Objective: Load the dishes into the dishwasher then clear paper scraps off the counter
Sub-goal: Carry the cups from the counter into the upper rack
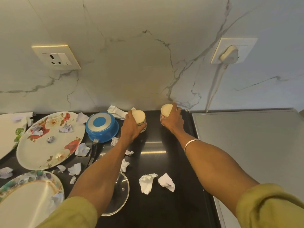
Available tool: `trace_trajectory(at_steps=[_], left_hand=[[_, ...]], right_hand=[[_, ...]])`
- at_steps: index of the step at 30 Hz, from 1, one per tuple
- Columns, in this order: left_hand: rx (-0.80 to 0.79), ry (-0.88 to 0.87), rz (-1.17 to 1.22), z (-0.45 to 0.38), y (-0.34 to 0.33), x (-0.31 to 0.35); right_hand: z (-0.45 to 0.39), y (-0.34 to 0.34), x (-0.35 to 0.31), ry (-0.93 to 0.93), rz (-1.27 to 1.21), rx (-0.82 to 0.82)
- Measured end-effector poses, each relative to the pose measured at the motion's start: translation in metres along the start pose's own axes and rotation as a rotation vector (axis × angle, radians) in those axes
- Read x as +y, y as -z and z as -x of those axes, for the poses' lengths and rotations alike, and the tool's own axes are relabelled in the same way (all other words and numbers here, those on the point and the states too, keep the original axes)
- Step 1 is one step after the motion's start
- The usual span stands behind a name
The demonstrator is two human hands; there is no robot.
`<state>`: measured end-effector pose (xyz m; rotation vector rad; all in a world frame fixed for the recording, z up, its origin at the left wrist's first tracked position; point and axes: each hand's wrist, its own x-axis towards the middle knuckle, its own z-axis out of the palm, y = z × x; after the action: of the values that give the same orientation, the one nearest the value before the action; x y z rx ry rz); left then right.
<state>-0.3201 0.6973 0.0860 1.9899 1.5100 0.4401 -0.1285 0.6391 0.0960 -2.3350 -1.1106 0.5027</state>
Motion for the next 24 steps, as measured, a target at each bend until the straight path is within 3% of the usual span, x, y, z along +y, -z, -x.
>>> trace_trajectory(at_steps=[10,24], left_hand=[[0.051,-0.011,0.129,0.027,0.003,0.017],[-0.011,-0.147,0.036,0.109,-0.009,0.068]], right_hand=[[0.019,0.015,0.017,0.034,-0.024,0.019],[0.101,0.064,0.058,0.053,0.087,0.086]])
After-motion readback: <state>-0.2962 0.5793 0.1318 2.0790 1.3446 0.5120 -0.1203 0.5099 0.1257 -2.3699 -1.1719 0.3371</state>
